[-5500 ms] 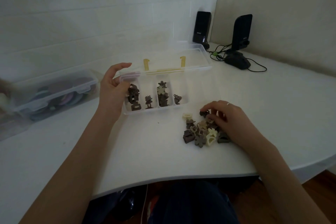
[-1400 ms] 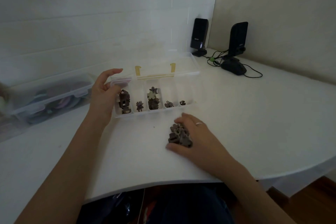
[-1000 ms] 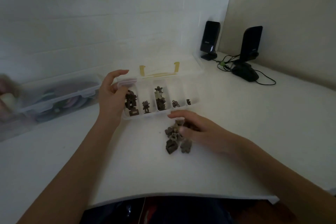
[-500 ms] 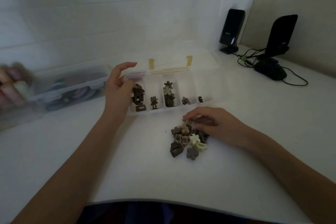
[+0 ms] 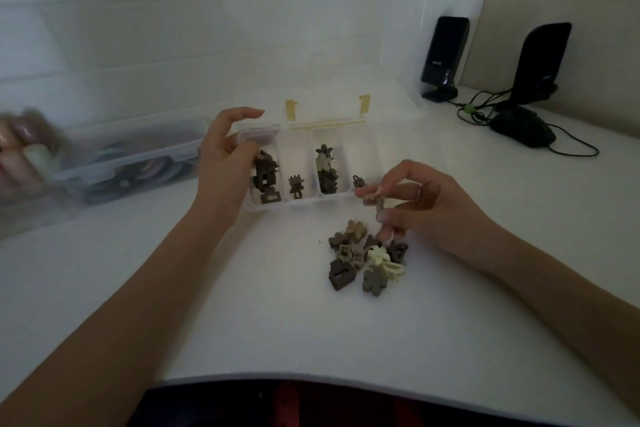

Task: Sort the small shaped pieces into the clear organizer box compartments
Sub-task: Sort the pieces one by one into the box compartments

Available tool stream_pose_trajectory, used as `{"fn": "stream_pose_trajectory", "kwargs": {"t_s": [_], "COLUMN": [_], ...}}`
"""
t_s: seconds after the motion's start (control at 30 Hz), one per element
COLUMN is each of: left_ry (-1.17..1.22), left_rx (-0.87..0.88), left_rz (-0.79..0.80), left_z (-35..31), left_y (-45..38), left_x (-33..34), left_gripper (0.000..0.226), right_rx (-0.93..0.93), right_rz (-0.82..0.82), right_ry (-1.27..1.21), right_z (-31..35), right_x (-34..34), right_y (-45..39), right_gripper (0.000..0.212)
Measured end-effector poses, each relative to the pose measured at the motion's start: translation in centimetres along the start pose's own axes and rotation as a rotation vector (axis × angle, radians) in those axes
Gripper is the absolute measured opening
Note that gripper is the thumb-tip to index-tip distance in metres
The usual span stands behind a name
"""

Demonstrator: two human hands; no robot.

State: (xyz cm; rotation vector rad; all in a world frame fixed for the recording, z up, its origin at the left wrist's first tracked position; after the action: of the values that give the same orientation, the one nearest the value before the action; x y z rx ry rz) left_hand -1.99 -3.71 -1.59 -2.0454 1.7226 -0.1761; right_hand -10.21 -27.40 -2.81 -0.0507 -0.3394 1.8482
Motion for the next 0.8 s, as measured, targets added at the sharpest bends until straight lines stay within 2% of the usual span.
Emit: {"fn": "stream_pose_trajectory", "kwargs": {"t_s": [0.17, 0.23, 0.3, 0.4, 0.5, 0.8], "left_ry": [-0.051, -0.077, -0.092, -0.103, -0.12, -0.183], "left_rx": [0.044, 0.057, 0.074, 0.122, 0.157, 0.181], "left_rz": [-0.023, -0.025, -0.026, -0.017, -0.008, -0.01], "left_z": [0.0, 0.1, 0.1, 0.0, 0.1, 0.3], "left_y": [0.1, 0.2, 0.2, 0.4, 0.4, 0.2], "left_x": [0.3, 0.4, 0.4, 0.3, 0.1, 0.0], "left_gripper": [0.043, 0.044, 0.044, 0.041, 0.04, 0.042], "right_rx": [-0.03, -0.131, -0.238, -0.305, -0.266, -0.284], "right_rz": [-0.09, -0.23, -0.442, -0.654, -0.621, -0.456], "right_ry": [0.014, 0.108, 0.189, 0.167, 0.084, 0.353], "right_z": [0.5, 0.7, 1.1, 2.2, 2.9, 2.2], "right_x": [0.0, -0.3, -1.3, -3.1, -3.8, -1.8], "right_y": [0.2, 0.2, 0.3, 0.5, 0.7, 0.4], "right_gripper": [0.025, 0.023, 0.021, 0.02, 0.025, 0.016]}}
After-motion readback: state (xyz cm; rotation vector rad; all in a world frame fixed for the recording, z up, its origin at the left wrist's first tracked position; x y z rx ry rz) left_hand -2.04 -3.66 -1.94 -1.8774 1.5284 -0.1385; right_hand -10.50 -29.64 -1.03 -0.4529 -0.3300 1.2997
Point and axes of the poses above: each hand's wrist, its own y-axis away from the middle knuckle, its own x-axis out of the palm, z = x × y, the point moved 1 cm from there along -y, towards the middle knuckle, and after that the axes turned 13 degrees about -y, right-handed, at the moved point
